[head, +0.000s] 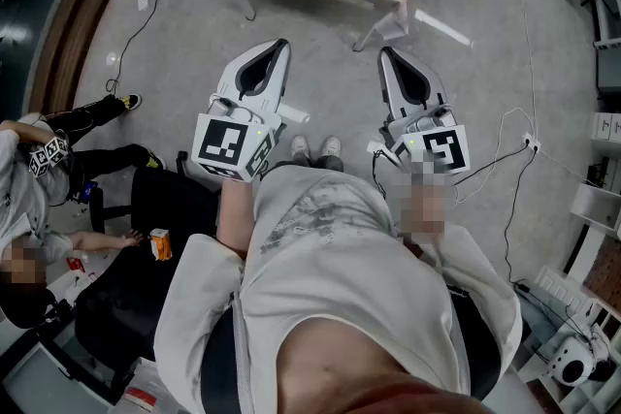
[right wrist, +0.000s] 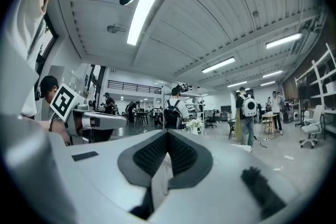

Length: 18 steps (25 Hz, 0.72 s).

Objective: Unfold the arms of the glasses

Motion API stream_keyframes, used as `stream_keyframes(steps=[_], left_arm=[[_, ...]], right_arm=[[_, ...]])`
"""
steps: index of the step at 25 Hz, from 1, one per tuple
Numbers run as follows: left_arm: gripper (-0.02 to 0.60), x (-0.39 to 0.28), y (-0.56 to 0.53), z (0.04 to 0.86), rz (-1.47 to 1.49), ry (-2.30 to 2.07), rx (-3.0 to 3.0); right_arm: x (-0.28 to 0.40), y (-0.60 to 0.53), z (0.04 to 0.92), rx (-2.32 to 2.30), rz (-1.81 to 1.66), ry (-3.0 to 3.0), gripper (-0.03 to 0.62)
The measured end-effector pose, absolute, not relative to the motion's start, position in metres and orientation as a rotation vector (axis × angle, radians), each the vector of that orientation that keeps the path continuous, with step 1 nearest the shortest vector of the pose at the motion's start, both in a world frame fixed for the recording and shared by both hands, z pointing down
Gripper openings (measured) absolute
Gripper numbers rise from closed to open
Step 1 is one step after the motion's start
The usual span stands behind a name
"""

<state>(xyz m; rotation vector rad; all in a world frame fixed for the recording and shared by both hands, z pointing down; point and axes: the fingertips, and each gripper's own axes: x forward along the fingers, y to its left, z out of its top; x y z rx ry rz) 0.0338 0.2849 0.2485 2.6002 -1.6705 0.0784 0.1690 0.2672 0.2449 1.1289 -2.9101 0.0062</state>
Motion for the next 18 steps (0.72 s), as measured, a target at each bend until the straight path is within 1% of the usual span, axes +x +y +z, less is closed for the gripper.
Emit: stream_keyframes(steps=[12, 18], left_arm=[[0.008, 0.034, 0.278, 0.252, 0.118, -1.682, 2.576], [0.009, 0.035, 0.276, 0.259, 0.113, -1.681, 2.550]], right_arm=[[0.179, 0.256, 0.251, 1.153, -0.004, -2.892, 0.017], [0.169, 0.251, 0.261, 1.088, -0.002, -2.871, 0.017]])
